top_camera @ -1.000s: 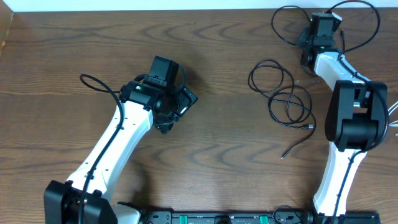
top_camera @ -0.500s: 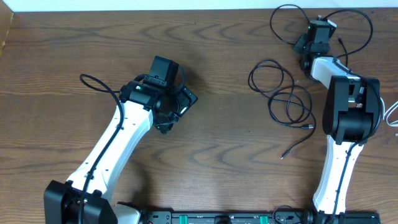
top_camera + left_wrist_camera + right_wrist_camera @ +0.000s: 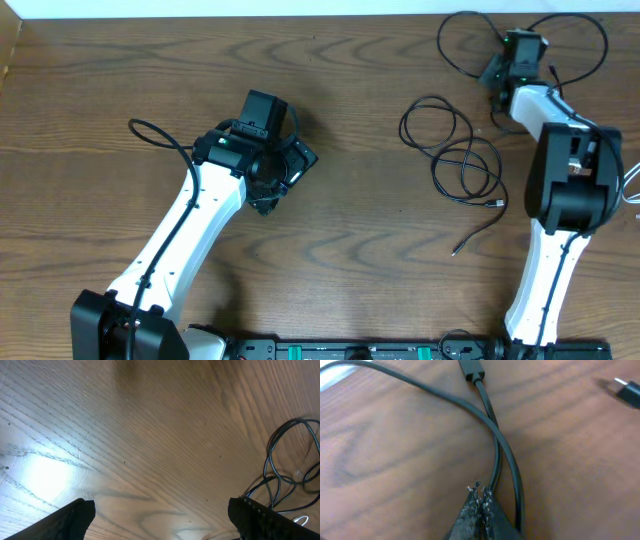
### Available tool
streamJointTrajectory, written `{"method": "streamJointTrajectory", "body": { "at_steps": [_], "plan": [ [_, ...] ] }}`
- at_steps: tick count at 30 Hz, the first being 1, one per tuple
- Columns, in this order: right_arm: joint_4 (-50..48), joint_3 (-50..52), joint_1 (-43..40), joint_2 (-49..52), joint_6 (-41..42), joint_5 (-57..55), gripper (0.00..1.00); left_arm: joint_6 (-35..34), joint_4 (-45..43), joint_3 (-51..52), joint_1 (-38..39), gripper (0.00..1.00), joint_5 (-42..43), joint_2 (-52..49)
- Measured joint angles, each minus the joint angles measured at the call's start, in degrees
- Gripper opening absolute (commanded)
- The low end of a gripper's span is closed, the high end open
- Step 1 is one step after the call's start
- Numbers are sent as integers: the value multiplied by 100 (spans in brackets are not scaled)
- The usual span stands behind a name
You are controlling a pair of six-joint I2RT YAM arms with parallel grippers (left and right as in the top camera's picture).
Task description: Untangle cables
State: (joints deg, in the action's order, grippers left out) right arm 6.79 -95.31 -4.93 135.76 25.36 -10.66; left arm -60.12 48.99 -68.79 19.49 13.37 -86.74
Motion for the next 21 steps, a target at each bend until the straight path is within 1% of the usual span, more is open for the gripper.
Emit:
{"method": "streamJointTrajectory", "body": {
  "at_steps": [6,10,13,14,15,17,18,21],
  "plan": [
    [625,76,-315,-262,-367,15,1,2,0,0,0,92,0,0],
    [1080,155,-494,-466,-533,-201,1,2,0,0,0,92,0,0],
    [1233,199,-581,-671,-592,-267,1,2,0,0,0,92,0,0],
    [1235,208,-608,-758,-619,-262,6,0,0,0,0,92,0,0],
    [1235,210,-619,-813,-636,-256,15,0,0,0,0,92,0,0],
    [1196,216,-651,-1150,-678,-214,43,2,0,0,0,92,0,0],
    [1161,219,-651,-1307,-726,-181,50,2,0,0,0,92,0,0],
    [953,227,-651,-1965,-778,-129,63,2,0,0,0,92,0,0]
  ]
}}
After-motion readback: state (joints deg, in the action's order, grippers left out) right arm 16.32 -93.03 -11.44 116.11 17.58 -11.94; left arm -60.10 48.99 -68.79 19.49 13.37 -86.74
